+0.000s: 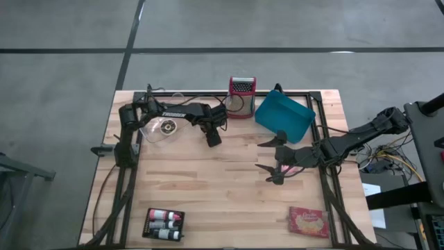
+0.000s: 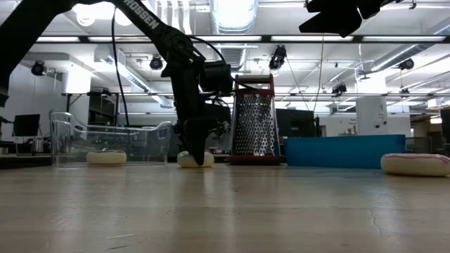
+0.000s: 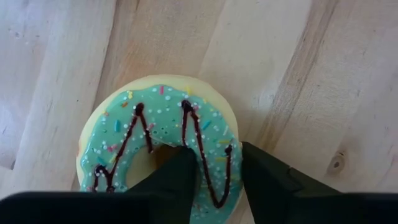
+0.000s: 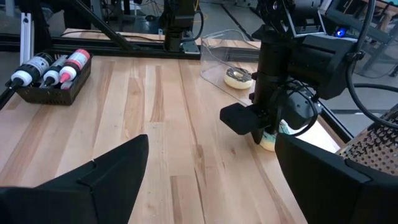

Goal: Pick & Place Food Item
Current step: Put the green donut into the transparent bin

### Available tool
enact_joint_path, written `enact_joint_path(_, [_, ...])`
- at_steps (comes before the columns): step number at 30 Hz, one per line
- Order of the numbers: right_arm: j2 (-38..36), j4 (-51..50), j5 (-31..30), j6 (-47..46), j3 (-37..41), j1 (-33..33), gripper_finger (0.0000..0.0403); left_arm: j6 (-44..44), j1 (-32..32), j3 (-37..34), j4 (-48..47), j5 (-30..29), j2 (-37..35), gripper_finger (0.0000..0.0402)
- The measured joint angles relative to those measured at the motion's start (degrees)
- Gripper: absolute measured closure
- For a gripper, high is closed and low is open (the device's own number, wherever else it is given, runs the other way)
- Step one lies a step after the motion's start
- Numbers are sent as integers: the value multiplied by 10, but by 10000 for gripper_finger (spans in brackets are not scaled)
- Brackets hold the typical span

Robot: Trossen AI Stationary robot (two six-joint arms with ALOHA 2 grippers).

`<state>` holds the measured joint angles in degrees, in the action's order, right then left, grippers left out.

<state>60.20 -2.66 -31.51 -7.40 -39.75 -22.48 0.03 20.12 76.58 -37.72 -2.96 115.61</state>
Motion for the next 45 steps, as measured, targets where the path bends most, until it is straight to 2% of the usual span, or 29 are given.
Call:
enact_joint_path(7, [0,0,0,0,0,0,60,4,0,0,0,2,-2,297])
enact_joint_path(27, [0,0,0,0,0,0,58,25,-23,34,-5,2,-7,300])
enact_joint_path(40, [0,0,0,1,0,0,61,30,-42,30,-5,-35,-78,300])
enact_joint_path(45, [0,0,0,0,0,0,62,30,-44,30,-49,-50,-125,299])
